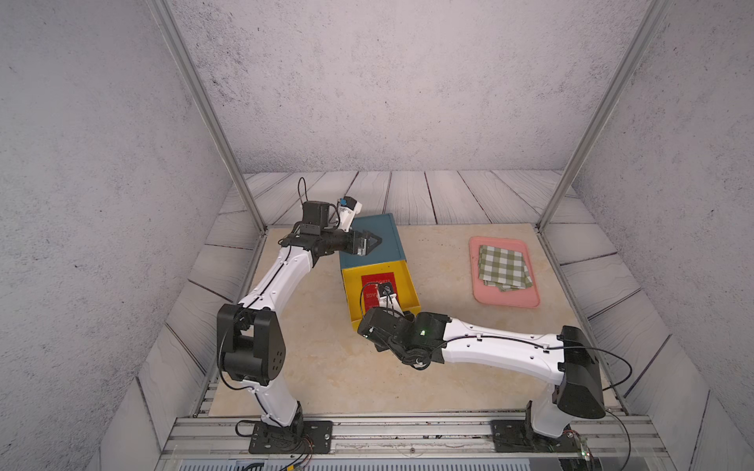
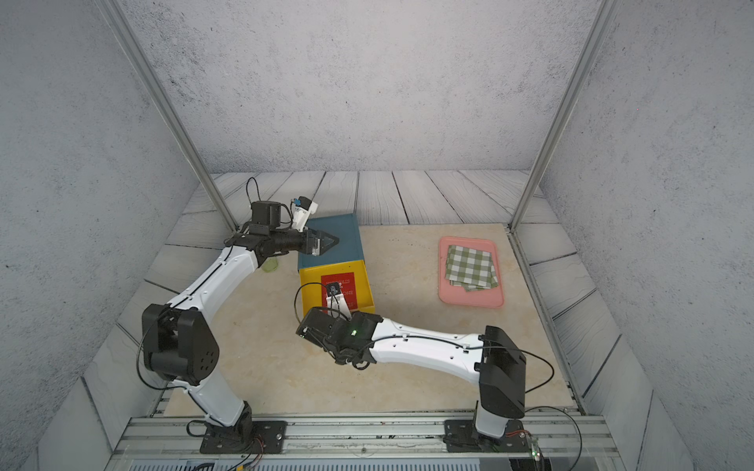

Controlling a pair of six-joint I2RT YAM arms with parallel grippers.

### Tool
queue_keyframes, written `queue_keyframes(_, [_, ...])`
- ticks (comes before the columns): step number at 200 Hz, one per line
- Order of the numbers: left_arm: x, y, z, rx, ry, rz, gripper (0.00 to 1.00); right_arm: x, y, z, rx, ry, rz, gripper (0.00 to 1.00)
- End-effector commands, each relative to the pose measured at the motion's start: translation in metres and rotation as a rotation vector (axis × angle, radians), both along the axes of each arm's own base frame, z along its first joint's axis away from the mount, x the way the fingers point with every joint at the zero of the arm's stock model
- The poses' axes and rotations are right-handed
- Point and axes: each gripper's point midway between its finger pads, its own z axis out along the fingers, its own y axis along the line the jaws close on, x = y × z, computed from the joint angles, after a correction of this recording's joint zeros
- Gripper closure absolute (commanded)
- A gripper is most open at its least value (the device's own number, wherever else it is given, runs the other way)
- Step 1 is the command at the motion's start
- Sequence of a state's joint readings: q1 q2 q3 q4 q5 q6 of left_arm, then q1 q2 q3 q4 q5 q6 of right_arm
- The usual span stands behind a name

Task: Take the postcards out of the drawer
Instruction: Open the drawer in the storage box, then pick up the postcard from the drawer.

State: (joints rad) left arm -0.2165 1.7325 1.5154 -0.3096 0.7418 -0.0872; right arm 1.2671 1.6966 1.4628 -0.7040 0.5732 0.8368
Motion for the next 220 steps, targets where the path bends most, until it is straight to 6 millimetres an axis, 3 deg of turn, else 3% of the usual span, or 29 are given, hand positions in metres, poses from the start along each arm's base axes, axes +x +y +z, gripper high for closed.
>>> queue_keyframes(1, [-0.016,0.005,-0.029,0.032,0.142,0.031,0.06,-0.004,-0.008,0.009,-0.007,-0.004,0.001,0.36])
queue_keyframes(34, [-0.018,0.01,0.0,0.027,0.085,0.065,0.06,-0.01,-0.025,0.026,0.0,-0.018,0.001,0.29])
queue_keyframes(60, [-0.026,0.02,0.025,0.033,0.05,0.119,0.06,-0.013,-0.054,0.052,-0.017,-0.051,-0.011,0.26])
queue_keyframes(85, [-0.045,0.028,0.046,0.029,0.026,0.161,0.07,-0.01,-0.082,0.081,-0.013,-0.079,-0.01,0.26])
queue_keyframes(114, [-0.079,0.03,0.062,0.055,0.003,0.184,0.07,0.009,-0.105,0.088,0.043,-0.013,-0.008,0.3])
queue_keyframes(159, [-0.126,0.022,0.035,0.122,0.095,0.245,0.1,0.048,-0.112,0.077,0.133,0.105,0.046,0.41])
queue_keyframes(192, [-0.136,0.019,0.018,0.179,0.148,0.322,0.13,0.068,-0.102,0.067,0.153,0.158,0.116,0.43])
queue_keyframes(220, [-0.144,0.003,0.004,0.223,0.182,0.32,0.16,0.077,-0.087,0.059,0.198,0.21,0.171,0.45])
